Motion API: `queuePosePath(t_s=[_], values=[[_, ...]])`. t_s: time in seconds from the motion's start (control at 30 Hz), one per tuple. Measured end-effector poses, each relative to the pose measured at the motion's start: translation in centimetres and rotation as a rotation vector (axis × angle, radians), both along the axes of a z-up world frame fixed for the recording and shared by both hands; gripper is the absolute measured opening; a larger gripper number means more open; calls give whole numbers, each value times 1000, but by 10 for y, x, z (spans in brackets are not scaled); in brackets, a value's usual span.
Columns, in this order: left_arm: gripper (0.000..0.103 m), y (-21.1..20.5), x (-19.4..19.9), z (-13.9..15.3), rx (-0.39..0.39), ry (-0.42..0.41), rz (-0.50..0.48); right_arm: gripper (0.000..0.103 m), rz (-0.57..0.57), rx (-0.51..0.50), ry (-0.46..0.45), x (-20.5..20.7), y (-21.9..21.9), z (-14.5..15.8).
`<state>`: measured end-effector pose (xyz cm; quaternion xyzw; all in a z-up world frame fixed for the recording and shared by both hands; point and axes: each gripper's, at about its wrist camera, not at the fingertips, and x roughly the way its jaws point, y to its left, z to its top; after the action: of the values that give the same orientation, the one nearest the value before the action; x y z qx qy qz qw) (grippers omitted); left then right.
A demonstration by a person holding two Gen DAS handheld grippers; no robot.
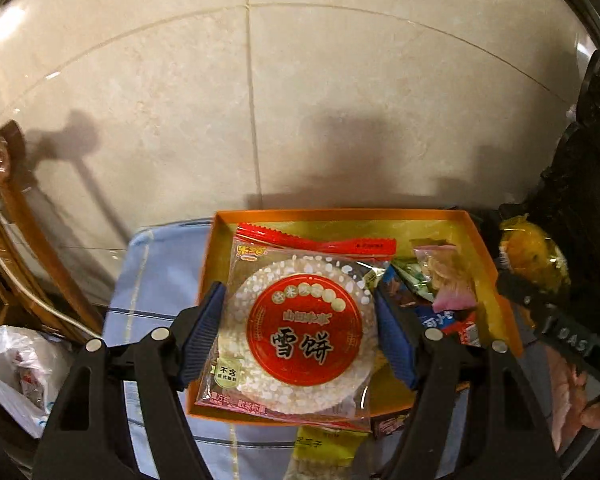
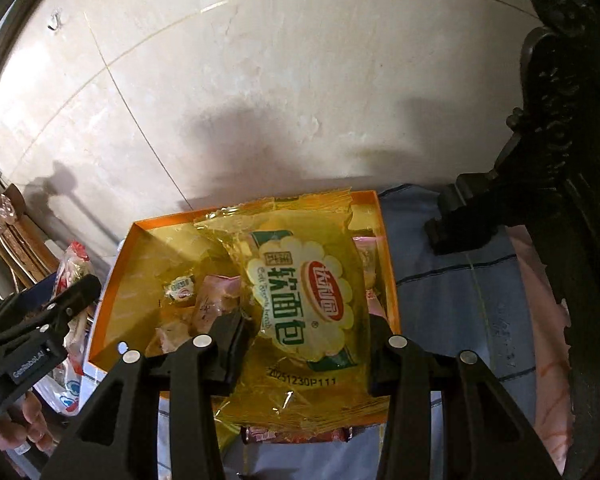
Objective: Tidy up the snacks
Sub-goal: 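Lower both packs into the orange box and open both tools, then move both tools back over the chocolate bars and seed bag on the table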
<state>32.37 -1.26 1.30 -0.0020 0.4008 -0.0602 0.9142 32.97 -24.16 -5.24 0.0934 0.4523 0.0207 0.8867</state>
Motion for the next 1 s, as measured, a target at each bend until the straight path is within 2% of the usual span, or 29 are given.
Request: queuePosePath(t_s=[0.03, 0.07, 0.1, 0.2, 0.27, 0.3, 0.33, 0.37, 0.4, 0.43, 0.47, 0.57, 0.63, 0.77, 0.87, 1.0], values=[[80, -2, 1, -2, 10, -10, -6, 64, 12, -26, 9, 3, 3, -1], [98, -3, -1, -4, 32, -28, -2, 94, 49, -68, -2, 3, 8, -1], [99, -3, -2, -7, 46, -40, -4, 100, 74, -105, -19, 2, 12, 1], [99, 2, -12, -23, 60, -10, -67, 99, 203, -205, -100, -17, 20, 8], [99, 9, -25, -35, 47, 15, -148, 99, 374, -229, -114, -35, 24, 7], [99, 13, -37, -43, 53, 26, -227, 99, 476, -240, -108, -45, 28, 4], [99, 14, -52, -52, 86, 32, -312, 99, 576, -250, -93, -55, 31, -1], [99, 14, -61, -57, 111, 32, -355, 99, 712, -278, -60, -71, 38, -11], [99, 12, -81, -69, 189, 30, -452, 99, 777, -293, -38, -79, 43, -17], [99, 9, -91, -75, 227, 29, -506, 99, 855, -307, -7, -89, 49, -26], [99, 5, -108, -86, 285, 32, -605, 99, 944, -335, 26, -100, 56, -39], [99, -8, -137, -111, 393, 34, -790, 99, 1095, -438, 100, -118, 74, -74], [99, -17, -147, -133, 448, 50, -904, 99, 1151, -465, 137, -118, 83, -93], [99, -25, -138, -158, 422, 93, -976, 99, 1211, -466, 119, -108, 89, -110], [99, -32, -121, -166, 336, 146, -985, 99, 1289, -510, 105, -107, 94, -123], [99, -39, -107, -177, 302, 175, -985, 99, 1371, -525, 103, -111, 96, -138]])
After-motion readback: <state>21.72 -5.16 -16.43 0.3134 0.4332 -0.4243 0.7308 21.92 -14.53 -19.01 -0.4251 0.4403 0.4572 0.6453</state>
